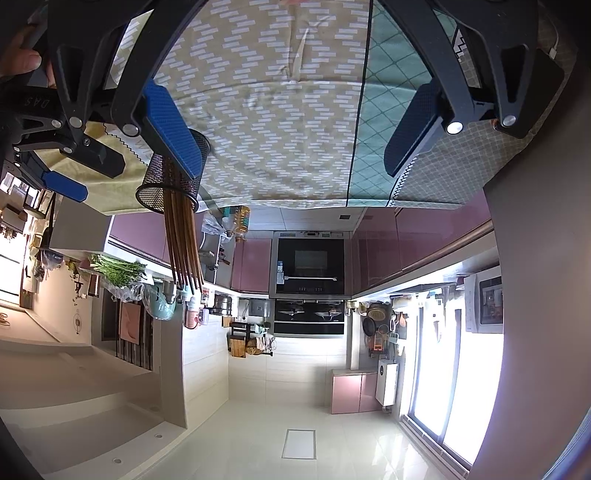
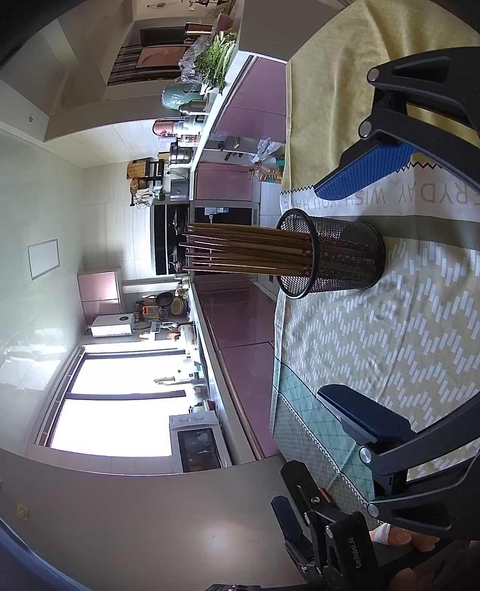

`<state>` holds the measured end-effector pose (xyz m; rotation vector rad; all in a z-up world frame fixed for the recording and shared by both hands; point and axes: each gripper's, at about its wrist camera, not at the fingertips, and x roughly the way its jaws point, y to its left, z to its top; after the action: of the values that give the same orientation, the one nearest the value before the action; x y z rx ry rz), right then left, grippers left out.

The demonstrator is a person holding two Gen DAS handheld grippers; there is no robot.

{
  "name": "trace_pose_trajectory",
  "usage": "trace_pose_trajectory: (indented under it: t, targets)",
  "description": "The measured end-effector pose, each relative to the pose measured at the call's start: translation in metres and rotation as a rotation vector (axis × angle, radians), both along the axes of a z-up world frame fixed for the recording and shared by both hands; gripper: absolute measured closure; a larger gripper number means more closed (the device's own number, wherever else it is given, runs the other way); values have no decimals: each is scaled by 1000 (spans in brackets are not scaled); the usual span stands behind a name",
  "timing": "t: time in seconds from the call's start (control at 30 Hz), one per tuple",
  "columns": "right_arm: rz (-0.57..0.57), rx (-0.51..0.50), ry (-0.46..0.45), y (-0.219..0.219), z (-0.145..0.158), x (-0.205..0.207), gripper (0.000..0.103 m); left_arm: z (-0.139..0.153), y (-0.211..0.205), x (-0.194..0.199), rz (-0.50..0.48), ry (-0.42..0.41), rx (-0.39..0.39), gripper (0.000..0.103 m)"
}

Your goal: Organize utensils

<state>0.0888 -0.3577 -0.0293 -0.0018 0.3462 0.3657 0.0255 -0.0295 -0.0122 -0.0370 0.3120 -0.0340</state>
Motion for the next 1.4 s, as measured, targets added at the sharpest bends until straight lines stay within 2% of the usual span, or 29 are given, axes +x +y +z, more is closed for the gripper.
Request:
trace_pose_trajectory:
  t: [1.4]
  targets:
    - [5,3,-2,3,-1,2,6,0,-1,-2,-2,1,0,6]
